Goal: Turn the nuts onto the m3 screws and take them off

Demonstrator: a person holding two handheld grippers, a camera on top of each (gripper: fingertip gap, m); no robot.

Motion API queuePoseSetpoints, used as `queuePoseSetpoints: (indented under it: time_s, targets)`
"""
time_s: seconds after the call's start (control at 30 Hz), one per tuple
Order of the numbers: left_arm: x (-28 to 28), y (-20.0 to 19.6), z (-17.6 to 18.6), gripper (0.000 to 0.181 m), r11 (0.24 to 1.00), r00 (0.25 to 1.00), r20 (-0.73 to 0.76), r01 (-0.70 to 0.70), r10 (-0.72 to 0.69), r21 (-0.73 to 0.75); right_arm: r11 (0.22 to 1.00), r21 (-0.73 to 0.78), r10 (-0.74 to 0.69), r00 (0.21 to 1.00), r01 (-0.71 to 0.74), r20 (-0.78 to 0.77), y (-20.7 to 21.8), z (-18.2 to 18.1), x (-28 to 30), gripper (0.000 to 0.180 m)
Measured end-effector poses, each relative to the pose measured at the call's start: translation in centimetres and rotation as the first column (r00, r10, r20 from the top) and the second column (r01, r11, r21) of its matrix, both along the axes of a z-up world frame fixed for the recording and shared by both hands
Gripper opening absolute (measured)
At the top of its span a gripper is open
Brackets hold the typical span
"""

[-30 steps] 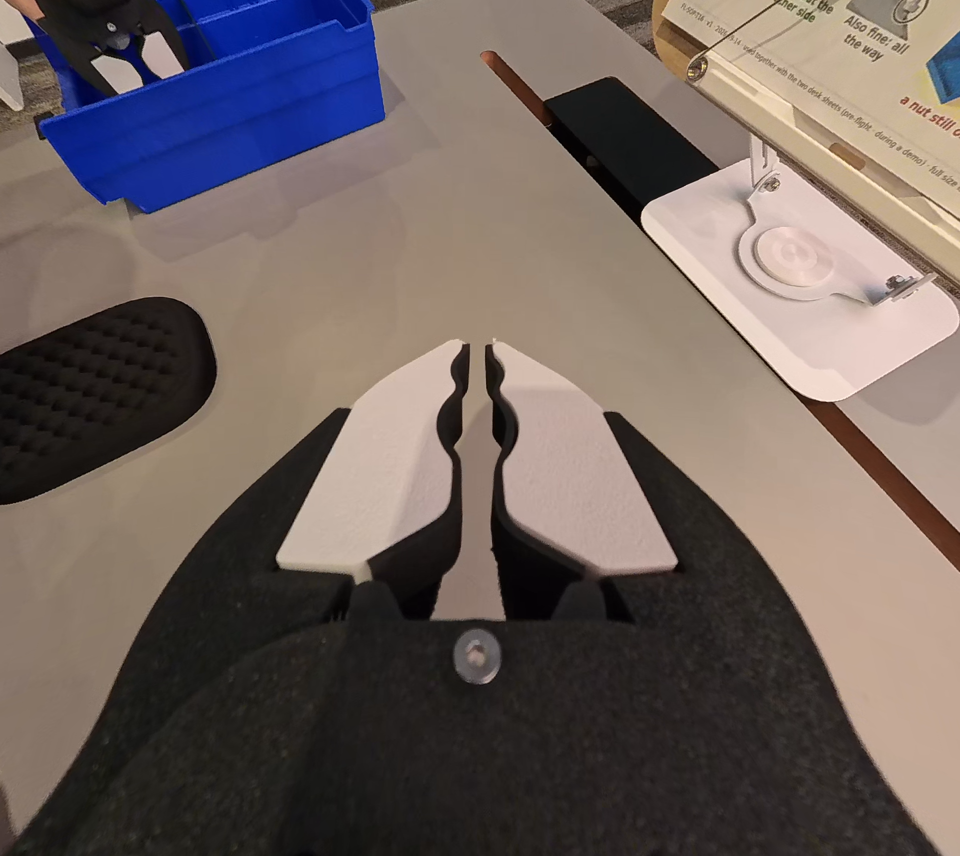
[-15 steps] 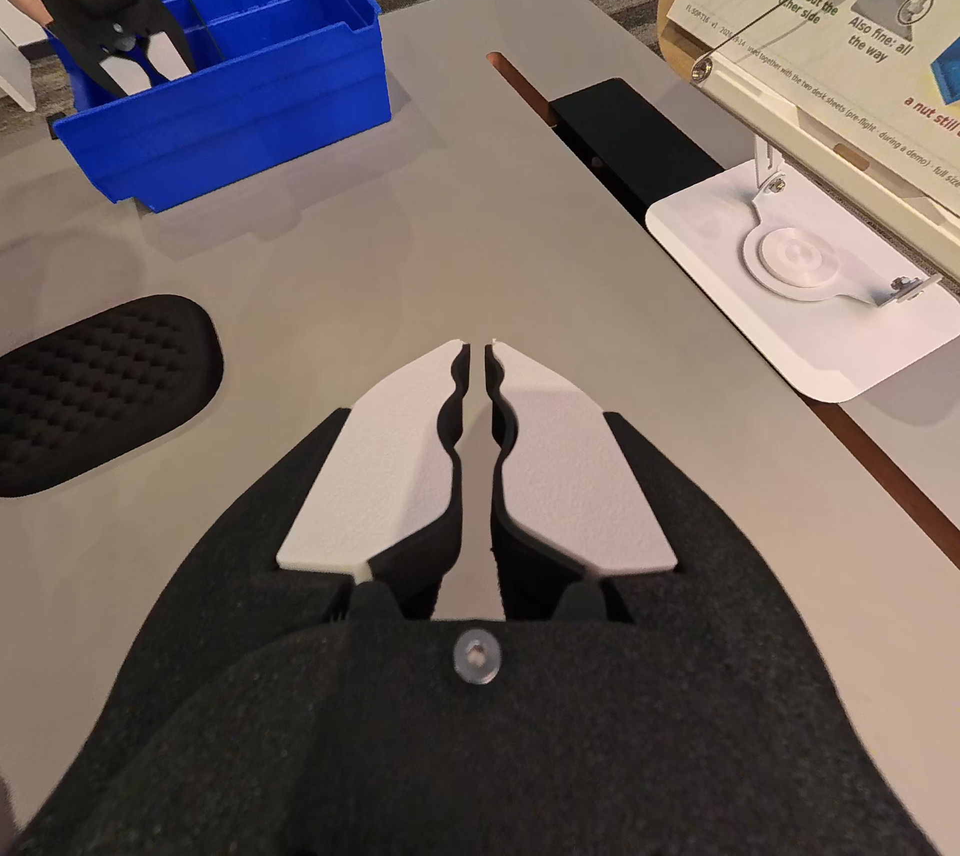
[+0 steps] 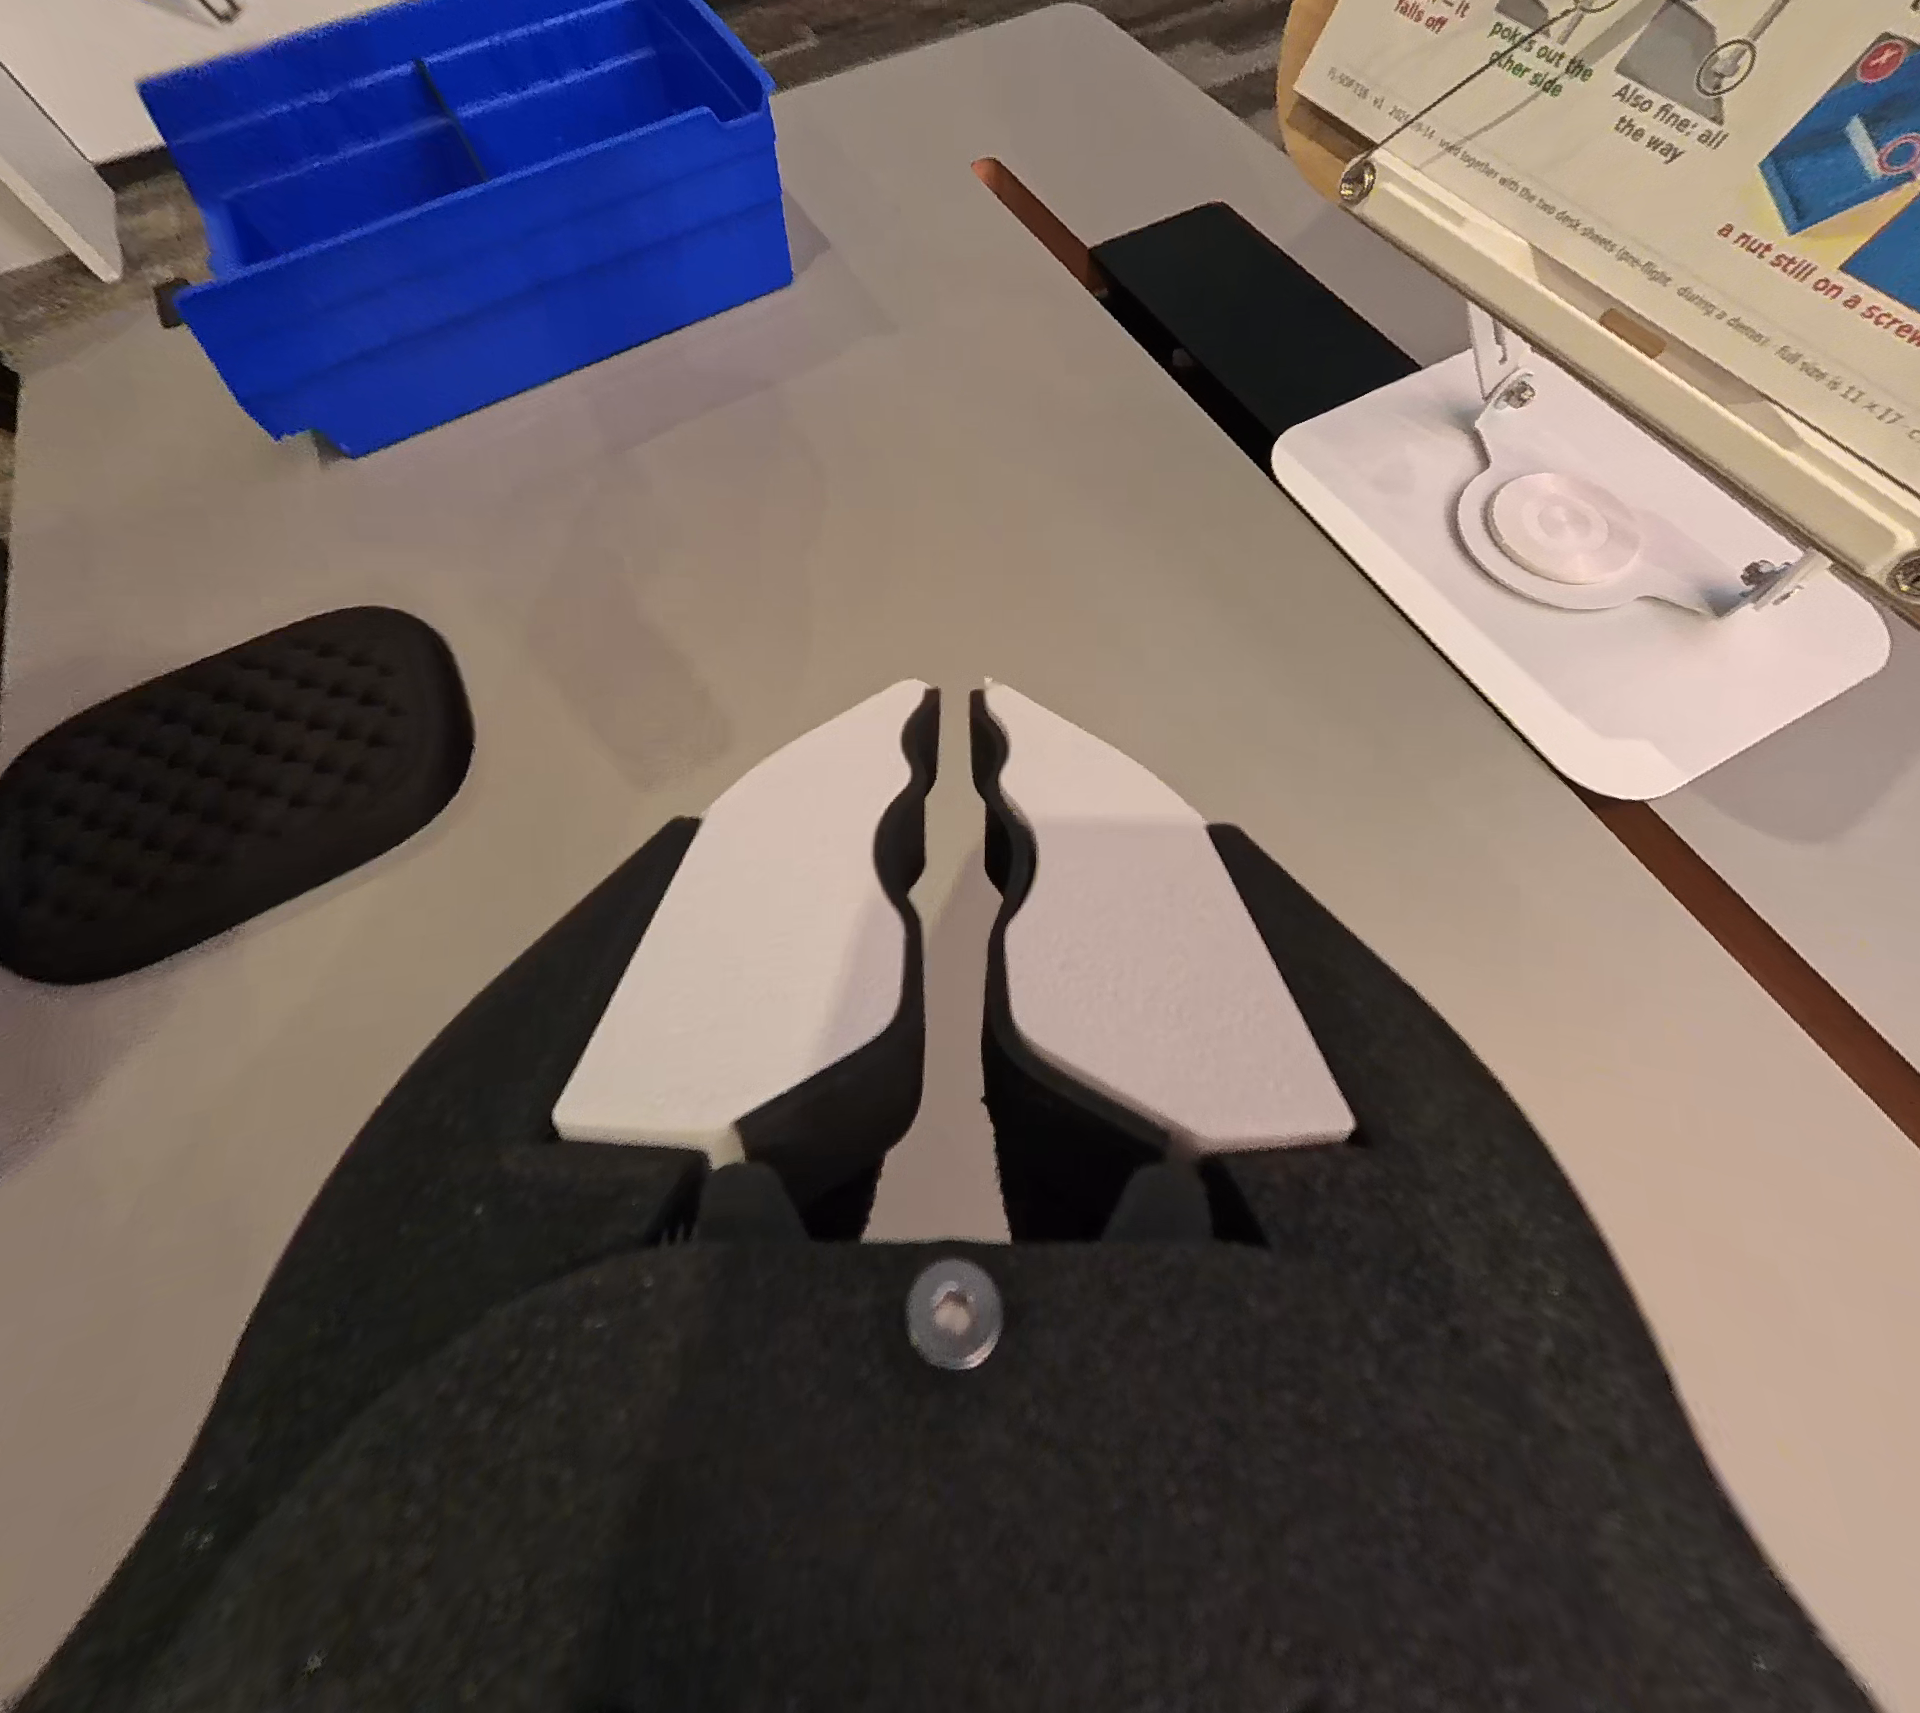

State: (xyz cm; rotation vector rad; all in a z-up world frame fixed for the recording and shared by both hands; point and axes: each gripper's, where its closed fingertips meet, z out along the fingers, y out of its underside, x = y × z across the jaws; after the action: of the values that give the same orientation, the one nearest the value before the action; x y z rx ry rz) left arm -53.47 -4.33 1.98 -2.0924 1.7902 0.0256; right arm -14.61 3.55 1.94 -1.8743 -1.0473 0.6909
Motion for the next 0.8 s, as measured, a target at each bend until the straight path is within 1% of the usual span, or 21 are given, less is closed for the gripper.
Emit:
queuePoseSetpoints:
  time_s: [0.1,0.2,0.3,0.43,0.53,0.6,0.73,0.8]
  targets:
    - [5.6,0.3,2.3,0.005,0.996,0.995,0.041,0.086,-0.087,0.028,1.000,0.005,0.003,0.999,-0.003,-0.035,-0.2,0.8,0.5,0.005]
    - [12.1,1.1,1.8,0.005,0.983,0.982,0.052,0.178,-0.180,0.043,1.000,0.013,-0.009,0.999,0.010,-0.041,-0.5,1.4,1.7,0.005]
    - [18.9,2.2,-1.1,0.005,0.969,0.966,0.073,0.245,-0.247,0.033,0.999,0.027,-0.022,0.998,0.023,-0.051,-0.8,2.1,3.0,0.005]
    - [25.5,3.7,-7.2,0.005,0.962,0.962,0.050,0.271,-0.270,-0.031,0.993,0.064,-0.100,0.995,0.100,0.000,-0.6,2.3,6.0,0.005]
    - [28.4,4.6,-11.0,0.005,0.963,0.966,0.016,0.257,-0.256,-0.078,0.989,0.062,-0.132,0.991,0.132,-0.007,-0.5,2.4,7.7,0.005]
    - [29.3,5.1,-12.9,0.005,0.965,0.968,-0.027,0.248,-0.251,-0.089,0.988,0.065,-0.141,0.990,0.141,-0.018,-0.5,2.6,8.3,0.005]
    - [29.6,5.3,-15.3,0.005,0.964,0.965,-0.102,0.226,-0.241,-0.139,0.985,0.082,-0.152,0.988,0.154,-0.026,-0.4,2.9,9.0,0.005]
    - [29.7,5.4,-16.0,0.005,0.964,0.964,-0.114,0.223,-0.240,-0.147,0.985,0.083,-0.146,0.988,0.149,-0.041,-0.5,3.1,9.1,0.005]
